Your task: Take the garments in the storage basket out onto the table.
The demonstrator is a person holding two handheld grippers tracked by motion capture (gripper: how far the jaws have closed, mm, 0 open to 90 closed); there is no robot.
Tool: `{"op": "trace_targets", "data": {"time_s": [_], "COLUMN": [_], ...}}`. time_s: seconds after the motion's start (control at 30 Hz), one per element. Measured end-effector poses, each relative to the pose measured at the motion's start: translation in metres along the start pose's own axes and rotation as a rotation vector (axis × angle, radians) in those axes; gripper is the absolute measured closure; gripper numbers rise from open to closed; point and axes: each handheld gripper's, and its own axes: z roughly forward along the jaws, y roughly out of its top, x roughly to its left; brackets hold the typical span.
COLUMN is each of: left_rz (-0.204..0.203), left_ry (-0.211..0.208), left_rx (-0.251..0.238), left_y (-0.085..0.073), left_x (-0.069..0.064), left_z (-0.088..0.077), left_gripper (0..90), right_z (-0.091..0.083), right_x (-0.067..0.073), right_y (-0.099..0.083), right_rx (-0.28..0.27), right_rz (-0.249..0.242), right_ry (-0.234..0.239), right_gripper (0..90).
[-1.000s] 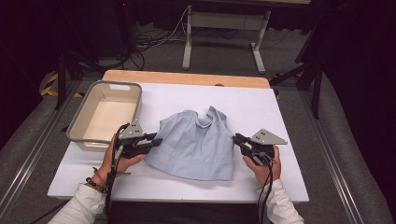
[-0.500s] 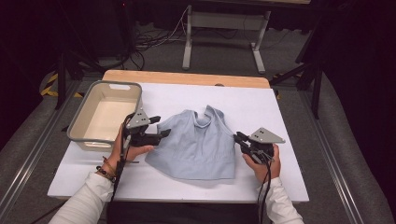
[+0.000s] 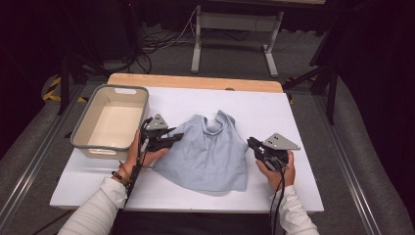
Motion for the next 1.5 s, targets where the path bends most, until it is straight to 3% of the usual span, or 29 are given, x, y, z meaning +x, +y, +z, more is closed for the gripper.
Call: {"op": "trace_targets", "data": {"time_s": [0.17, 0.23, 0.3, 0.37, 0.53, 0.6, 0.67, 0.73, 0.8, 0.87, 0.97, 1.1, 1.2, 1.27, 1.3, 1.43, 1.5], "left_rz": [0.005, 0.012, 0.025, 0.037, 0.058, 0.052, 0.056, 0.052, 0.047, 0.057, 0.058, 0.024, 0.028, 0.052, 0.066, 0.044, 0.038], "left_ry": [-0.001, 0.003, 0.006, 0.012, 0.019, 0.015, 0.017, 0.016, 0.01, 0.016, 0.025, 0.017, 0.039, 0.075, 0.115, 0.127, 0.105], "left_rx": [0.003, 0.0, -0.001, -0.003, -0.008, -0.005, -0.007, -0.015, -0.038, -0.059, -0.111, -0.113, -0.051, -0.013, 0.003, -0.015, -0.035], "left_y": [-0.002, -0.003, -0.003, -0.003, -0.005, -0.006, -0.006, -0.006, -0.003, 0.0, 0.006, 0.005, 0.0, -0.001, -0.001, -0.001, -0.001], "left_x": [-0.002, -0.004, -0.005, -0.007, -0.01, -0.009, -0.009, -0.01, -0.011, -0.013, -0.013, -0.009, -0.01, -0.014, -0.018, -0.019, -0.018], "left_z": [-0.004, -0.005, -0.007, -0.009, -0.011, -0.011, -0.011, -0.013, -0.018, -0.024, -0.039, -0.045, -0.037, -0.032, -0.029, -0.027, -0.026], "left_gripper": [75.5, 75.6, 75.6, 75.5, 75.5, 75.5, 75.5, 75.6, 75.9, 76.1, 76.2, 75.4, 71.1, 65.1, 60.2, 33.9, 29.4], "right_z": [0.0, 0.0, 0.001, 0.005, 0.022, 0.03, 0.035, 0.035, 0.033, 0.028, 0.014, 0.001, 0.003, 0.008, 0.01, 0.014, 0.015], "right_x": [-0.002, 0.0, 0.003, 0.005, 0.008, 0.008, 0.007, 0.007, 0.006, 0.006, 0.004, -0.005, -0.009, -0.008, -0.007, -0.009, -0.011], "right_y": [-0.002, -0.001, 0.0, 0.001, -0.001, -0.004, -0.007, -0.008, -0.007, -0.005, 0.002, 0.005, 0.001, -0.003, -0.004, -0.007, -0.008], "right_rx": [-0.002, -0.016, -0.038, -0.028, 0.033, 0.07, 0.087, 0.091, 0.091, 0.077, 0.014, -0.044, -0.016, 0.031, 0.044, 0.093, 0.081], "right_rz": [0.018, 0.019, 0.017, 0.02, 0.058, 0.081, 0.094, 0.09, 0.078, 0.06, 0.067, 0.099, 0.125, 0.103, 0.091, 0.096, 0.113], "right_ry": [0.023, 0.043, 0.093, 0.101, 0.144, 0.157, 0.184, 0.183, 0.175, 0.159, 0.131, 0.097, 0.1, 0.107, 0.094, 0.08, 0.074], "right_gripper": [76.6, 66.6, 51.0, 41.7, 32.3, 36.0, 50.5, 63.2, 69.3, 71.4, 72.0, 71.5, 66.4, 61.6, 58.5, 39.3, 30.9]}}
